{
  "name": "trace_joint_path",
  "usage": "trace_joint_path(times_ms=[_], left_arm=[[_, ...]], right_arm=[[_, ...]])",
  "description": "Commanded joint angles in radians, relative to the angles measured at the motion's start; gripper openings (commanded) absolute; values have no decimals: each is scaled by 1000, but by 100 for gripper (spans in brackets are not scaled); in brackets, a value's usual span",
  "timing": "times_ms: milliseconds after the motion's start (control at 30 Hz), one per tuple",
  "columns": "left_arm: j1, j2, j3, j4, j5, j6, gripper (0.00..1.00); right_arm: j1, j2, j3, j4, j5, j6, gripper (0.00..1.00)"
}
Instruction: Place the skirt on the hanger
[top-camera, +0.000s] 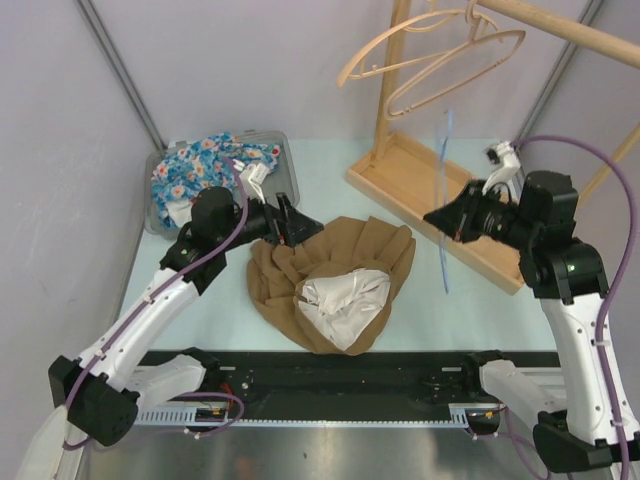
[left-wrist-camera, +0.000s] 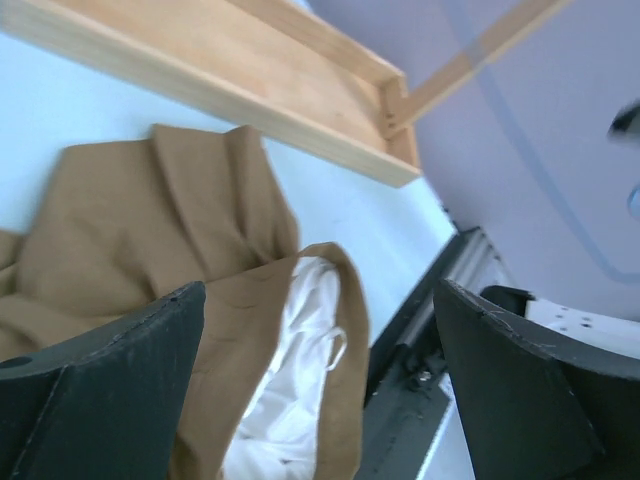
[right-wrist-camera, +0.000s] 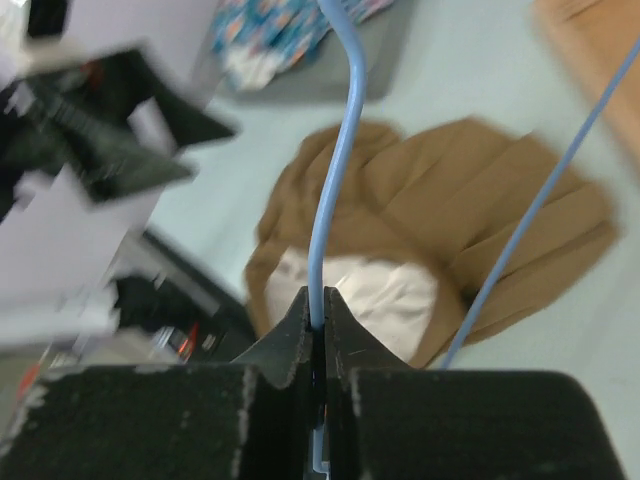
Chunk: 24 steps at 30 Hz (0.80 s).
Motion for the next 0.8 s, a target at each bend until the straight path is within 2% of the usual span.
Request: trace_joint_path(times_ms=[0, 133, 167, 200, 267, 367, 567, 667, 700, 767], left_arm=[[3, 30, -15, 265, 198, -119, 100], [3, 25, -91, 481, 249, -282, 100], [1, 25, -105, 562, 252, -310, 100], [-2, 25, -123, 600, 251, -363, 100], [-20, 33, -130, 652, 239, -390, 100], [-49, 36, -114, 594, 148, -374, 100], [-54, -25, -168, 563, 22, -368, 95], [-54, -54, -183, 513, 1, -347, 75], [-54, -62, -185, 497, -4, -331, 62], [-56, -80, -187, 459, -10, -321, 49]], right_arm=[[65, -97, -98, -34, -355, 7, 0], [136, -131, -151, 167, -454, 146, 0], [160, -128, -157, 210, -451, 178, 0], [188, -113, -163, 297, -451, 227, 0], [297, -93, -166, 362, -408, 255, 0], [464, -39, -166, 478, -321, 255, 0], [570, 47, -166, 610, -273, 292, 0], [576, 75, -166, 647, -273, 303, 0], [576, 78, -166, 646, -267, 301, 0], [578, 88, -166, 644, -256, 291, 0]])
